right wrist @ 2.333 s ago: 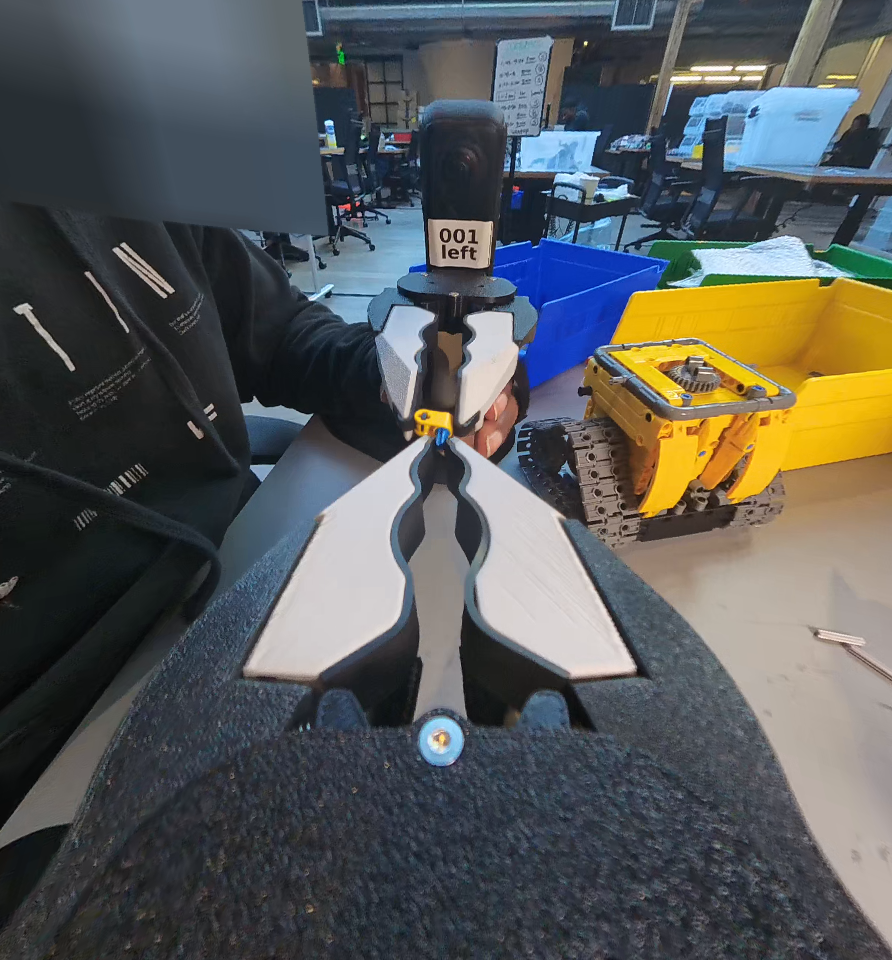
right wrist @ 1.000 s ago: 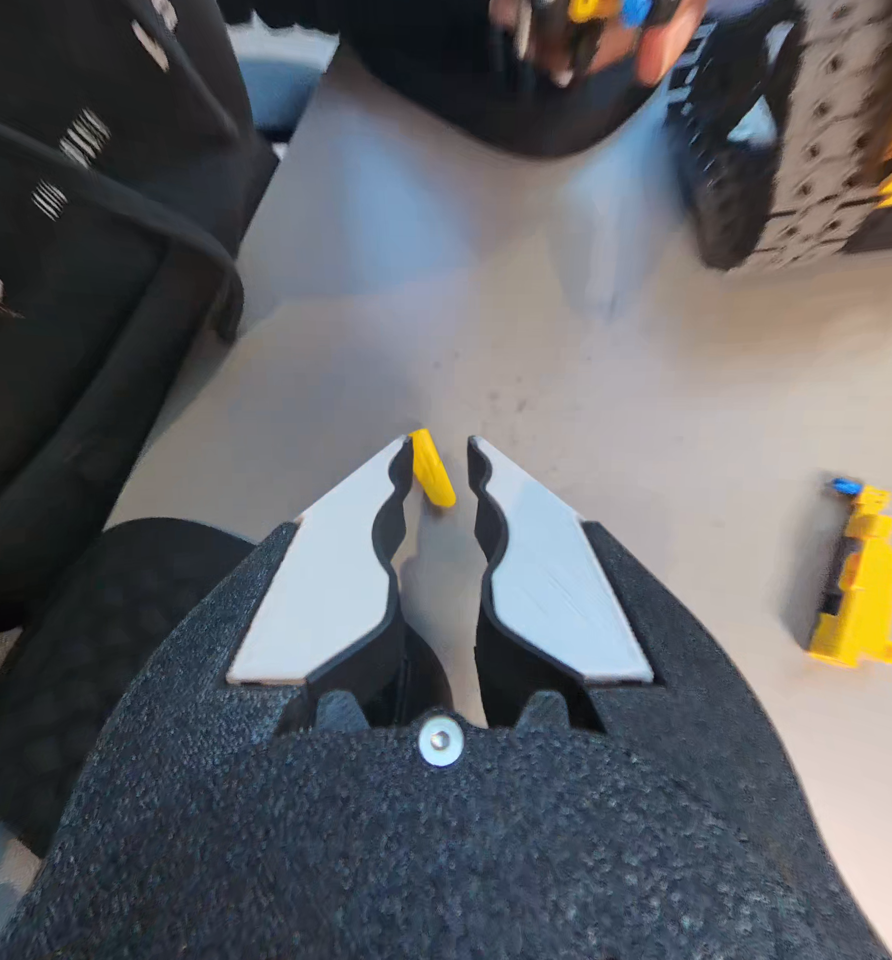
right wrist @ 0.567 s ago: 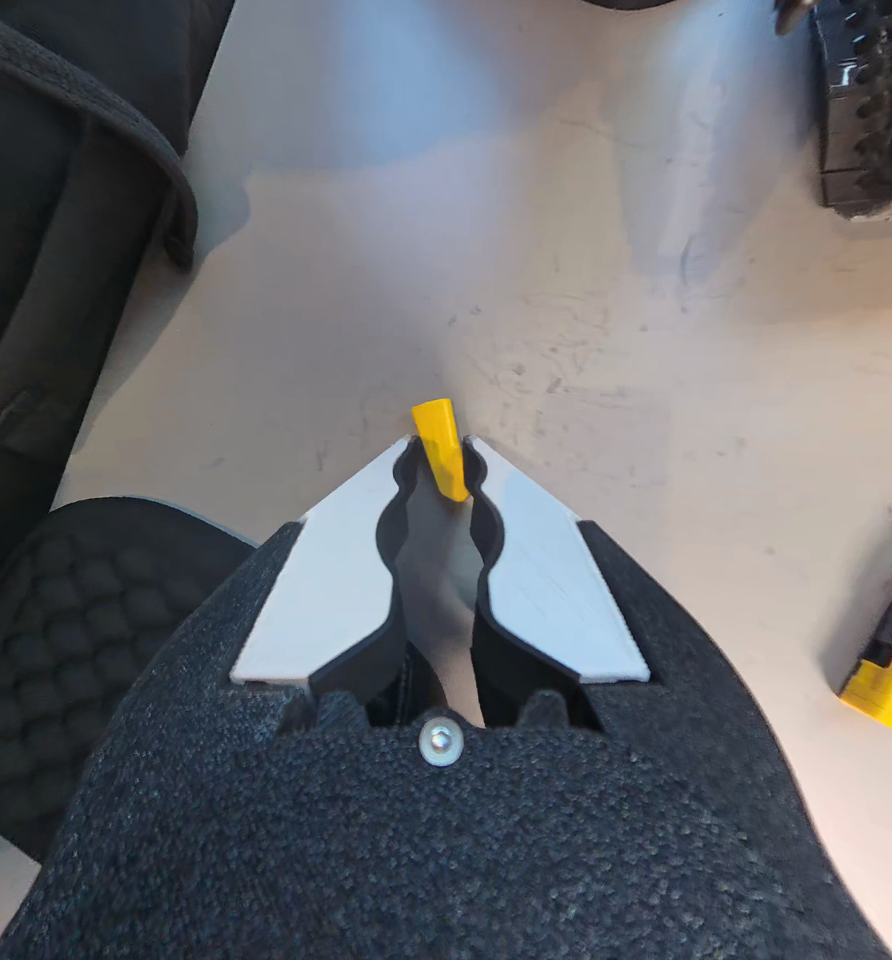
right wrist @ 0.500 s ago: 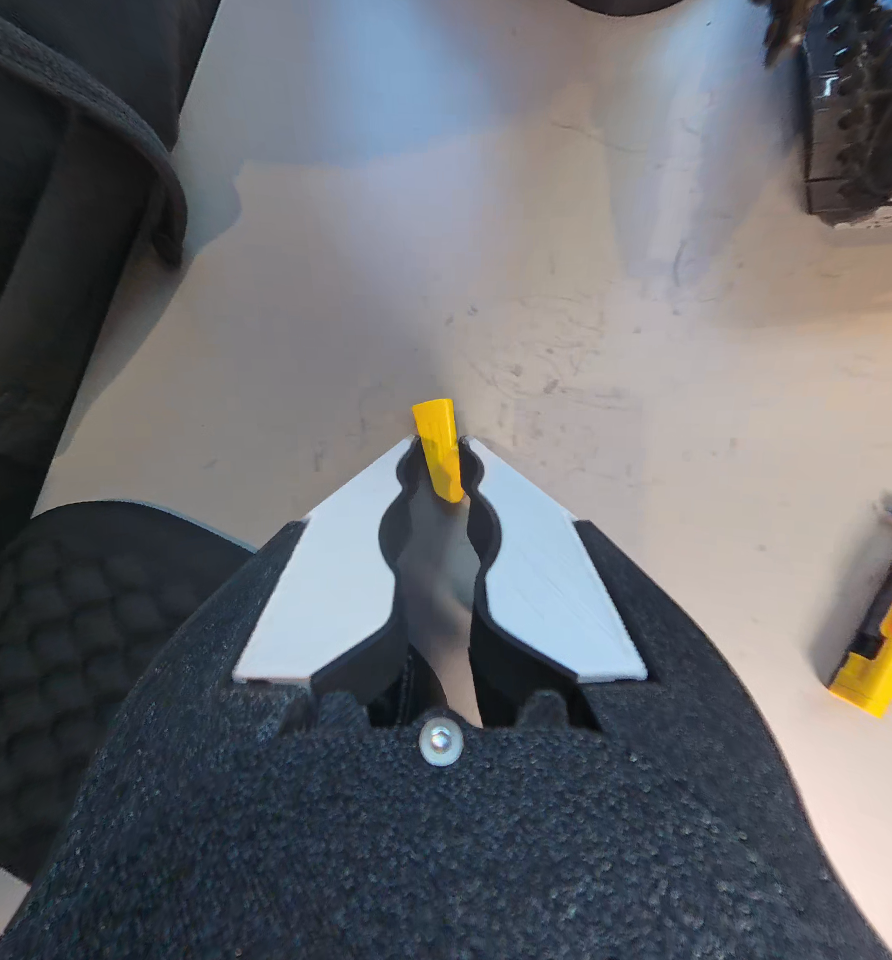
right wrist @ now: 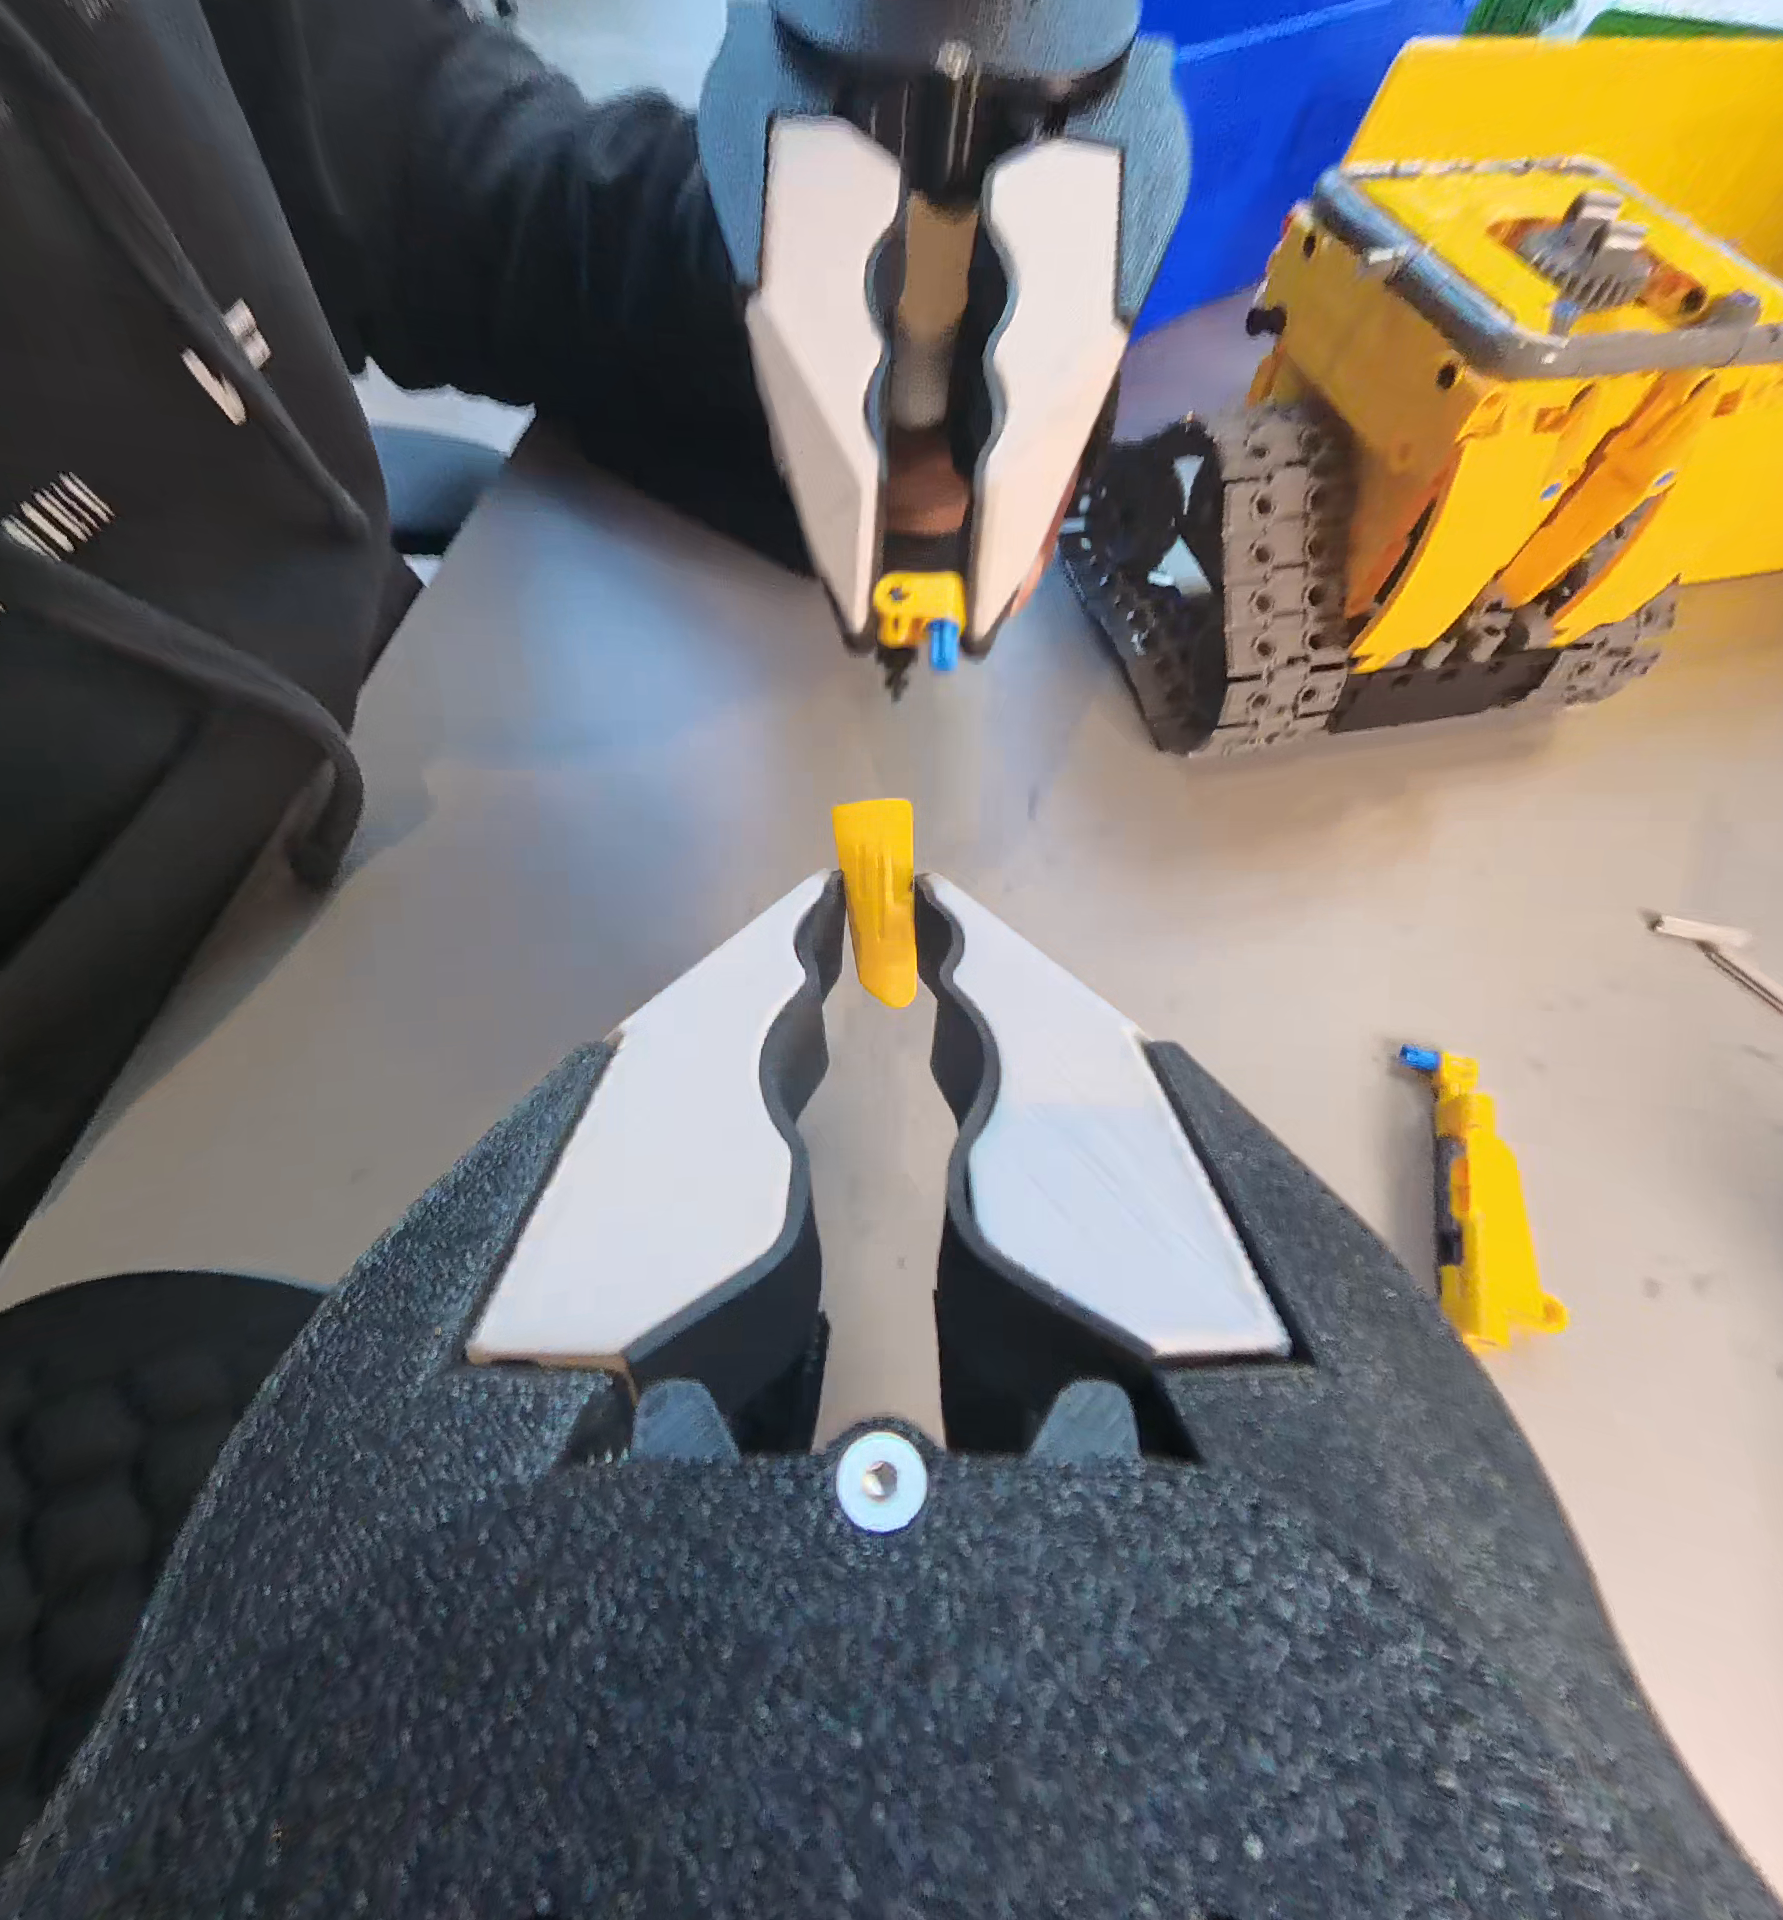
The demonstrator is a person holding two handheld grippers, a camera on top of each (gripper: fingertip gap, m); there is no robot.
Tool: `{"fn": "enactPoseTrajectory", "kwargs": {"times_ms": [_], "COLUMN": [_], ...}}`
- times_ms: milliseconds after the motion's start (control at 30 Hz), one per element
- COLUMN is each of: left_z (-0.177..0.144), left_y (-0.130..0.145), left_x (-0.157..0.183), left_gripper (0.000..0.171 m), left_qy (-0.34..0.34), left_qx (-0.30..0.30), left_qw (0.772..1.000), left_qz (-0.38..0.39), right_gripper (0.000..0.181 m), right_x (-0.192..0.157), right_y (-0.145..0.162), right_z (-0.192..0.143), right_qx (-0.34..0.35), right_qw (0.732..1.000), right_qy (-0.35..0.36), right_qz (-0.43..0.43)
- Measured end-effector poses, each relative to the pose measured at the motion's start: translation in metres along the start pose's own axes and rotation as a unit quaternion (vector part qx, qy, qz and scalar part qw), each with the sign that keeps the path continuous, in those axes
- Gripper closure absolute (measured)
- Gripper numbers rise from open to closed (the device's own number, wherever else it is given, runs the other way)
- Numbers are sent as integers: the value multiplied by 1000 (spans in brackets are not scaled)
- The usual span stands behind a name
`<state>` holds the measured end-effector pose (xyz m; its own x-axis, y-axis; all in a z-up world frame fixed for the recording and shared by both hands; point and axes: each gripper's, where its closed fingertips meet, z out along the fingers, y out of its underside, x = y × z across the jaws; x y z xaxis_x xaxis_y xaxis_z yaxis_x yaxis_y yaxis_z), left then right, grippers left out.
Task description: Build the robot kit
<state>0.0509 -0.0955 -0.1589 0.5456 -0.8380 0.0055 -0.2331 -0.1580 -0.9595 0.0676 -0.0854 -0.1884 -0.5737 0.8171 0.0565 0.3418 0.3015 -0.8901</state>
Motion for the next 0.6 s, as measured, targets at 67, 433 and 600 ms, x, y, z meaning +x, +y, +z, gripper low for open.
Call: {"fn": "enactPoseTrajectory", "kwargs": {"times_ms": [67, 433, 600], "left_z": [3, 9, 10], "left_y": [4, 18, 19], "left_x": [2, 1, 1], "left_gripper": [158, 158, 158], "left_qy": [1, -4, -3], "left_qx": [-14, -55, -57], "left_qw": [1000, 998, 998], "left_qz": [12, 25, 22], "right_gripper": [168, 168, 168], "right_x": [3, 7, 5], "right_y": [-5, -5, -5], "right_z": [1, 1, 3], "right_qx": [14, 48, 47], "right_qw": [1000, 997, 998], "right_qy": [-6, -33, -35], "right_qz": [9, 40, 39]}}
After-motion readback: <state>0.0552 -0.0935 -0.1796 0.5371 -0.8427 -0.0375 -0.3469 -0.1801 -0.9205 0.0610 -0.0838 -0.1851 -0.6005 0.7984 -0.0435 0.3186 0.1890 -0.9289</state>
